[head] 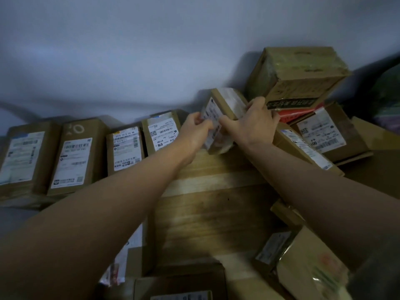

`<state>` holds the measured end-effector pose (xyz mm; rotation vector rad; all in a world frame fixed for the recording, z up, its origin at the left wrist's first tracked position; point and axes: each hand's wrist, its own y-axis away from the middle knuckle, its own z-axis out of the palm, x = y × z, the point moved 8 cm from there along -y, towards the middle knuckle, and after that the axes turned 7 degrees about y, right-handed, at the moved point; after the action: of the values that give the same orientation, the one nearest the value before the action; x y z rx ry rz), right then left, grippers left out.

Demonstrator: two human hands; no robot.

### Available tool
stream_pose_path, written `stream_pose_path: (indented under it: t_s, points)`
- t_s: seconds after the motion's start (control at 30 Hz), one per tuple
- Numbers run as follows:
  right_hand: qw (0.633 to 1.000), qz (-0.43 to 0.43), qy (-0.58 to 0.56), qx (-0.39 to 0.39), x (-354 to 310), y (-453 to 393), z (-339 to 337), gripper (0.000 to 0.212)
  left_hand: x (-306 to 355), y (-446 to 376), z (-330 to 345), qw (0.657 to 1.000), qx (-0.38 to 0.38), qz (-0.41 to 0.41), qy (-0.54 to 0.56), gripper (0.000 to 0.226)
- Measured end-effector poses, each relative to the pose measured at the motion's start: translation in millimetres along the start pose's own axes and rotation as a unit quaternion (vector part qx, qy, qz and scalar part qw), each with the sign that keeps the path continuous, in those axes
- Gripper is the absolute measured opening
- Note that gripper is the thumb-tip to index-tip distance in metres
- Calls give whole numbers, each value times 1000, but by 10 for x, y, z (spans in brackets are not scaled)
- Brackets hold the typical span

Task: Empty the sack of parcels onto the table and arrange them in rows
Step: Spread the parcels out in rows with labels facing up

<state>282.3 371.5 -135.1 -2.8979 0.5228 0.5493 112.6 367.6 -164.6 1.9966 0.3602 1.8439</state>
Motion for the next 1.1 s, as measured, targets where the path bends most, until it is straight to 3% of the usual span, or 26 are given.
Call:
stream_pose_path:
  t_s: [0.1,0.17,0.23,0.33,0.43,0.53,0.67,0.8,0.87,1.0,1.1]
  points:
    - [974,-32,-200,-101,-9,66,-72,58,42,36,-258,995,-15,56,-79,84]
    - [950,-27,-275,-149,-17,91,-122,50,42,100,-378,993,-34,48,-105,101]
    - [924,-24,-338,-174,-59,108,-158,40,-3,186,-345,994,-82,2,-76,95]
    - [882,17,-427,-197,-104,168,-142,29,-116,393,-166,985,-153,-79,15,67]
    - [847,56,-468,-246,-139,302,-58,47,-195,511,-125,984,-142,-103,42,52]
    - [819,62,-455,-344,-213,600,82,68,-208,625,-240,988,-98,-117,39,51]
    - [804,86,-388,-442,-146,1054,198,51,-234,826,-566,993,-33,-100,-56,43]
    - [795,74,-305,-519,-59,1552,397,57,-236,1002,-975,992,91,-34,-78,24]
    - [801,83,-284,-520,-67,1742,520,61,-260,1123,-1055,986,116,4,-119,12]
    - [859,54,-196,-471,-120,1935,656,78,-351,1374,-967,970,105,52,-212,28]
    - [866,53,-195,-456,-18,2018,661,78,-428,1493,-834,965,92,69,-235,29]
